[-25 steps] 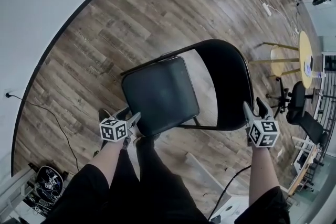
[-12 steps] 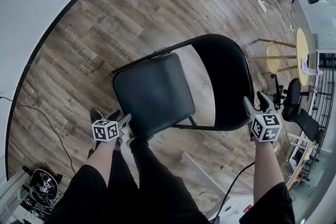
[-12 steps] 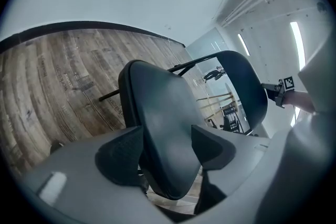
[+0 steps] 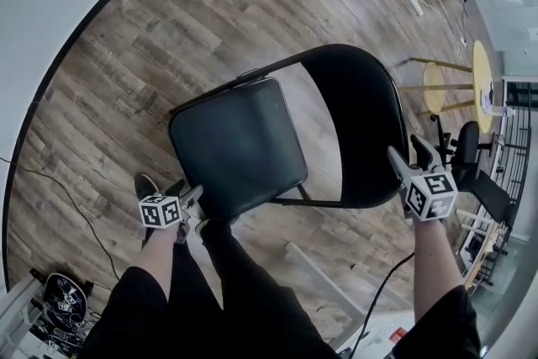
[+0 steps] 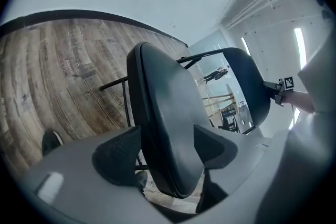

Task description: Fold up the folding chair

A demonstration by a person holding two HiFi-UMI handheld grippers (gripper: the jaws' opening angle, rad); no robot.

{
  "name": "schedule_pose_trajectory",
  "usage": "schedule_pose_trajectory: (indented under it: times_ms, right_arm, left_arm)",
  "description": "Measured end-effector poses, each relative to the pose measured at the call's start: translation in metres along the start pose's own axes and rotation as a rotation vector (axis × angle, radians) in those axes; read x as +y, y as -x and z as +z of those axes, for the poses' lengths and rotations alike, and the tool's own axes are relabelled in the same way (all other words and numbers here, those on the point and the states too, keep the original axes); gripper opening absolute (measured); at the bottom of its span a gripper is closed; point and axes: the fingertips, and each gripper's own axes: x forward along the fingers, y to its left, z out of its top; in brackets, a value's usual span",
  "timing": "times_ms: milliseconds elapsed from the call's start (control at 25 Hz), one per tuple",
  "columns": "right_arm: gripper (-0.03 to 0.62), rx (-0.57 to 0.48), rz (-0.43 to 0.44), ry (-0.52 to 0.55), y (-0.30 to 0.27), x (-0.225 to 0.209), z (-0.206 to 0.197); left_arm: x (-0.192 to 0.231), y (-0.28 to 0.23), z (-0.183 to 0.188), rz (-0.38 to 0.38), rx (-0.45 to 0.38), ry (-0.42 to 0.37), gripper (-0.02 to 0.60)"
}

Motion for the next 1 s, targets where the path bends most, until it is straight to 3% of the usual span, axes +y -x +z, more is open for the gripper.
schedule_pose_trajectory:
  times_ms: [320,640,1000]
  right_arm:
    - [0.272,-0.046,0.092,-0.057,-0.003,0.009,0.006]
    - [0.285,-0.043,0.155,-0.046,-0.015,0.016,0.012]
    - [0.284,-0.025,0.189,-0.072,-0.025,0.012,0.017]
  left_arm:
    - [0.005,-0.015,-0.01,-0.119,0.008,0.017,0.342]
    - [0.009,-0.02,-0.008,-0.272,-0.044,0.078,0.379]
    - [0.009,-0.036,-0.001,-0.386,-0.03,0.06,0.39]
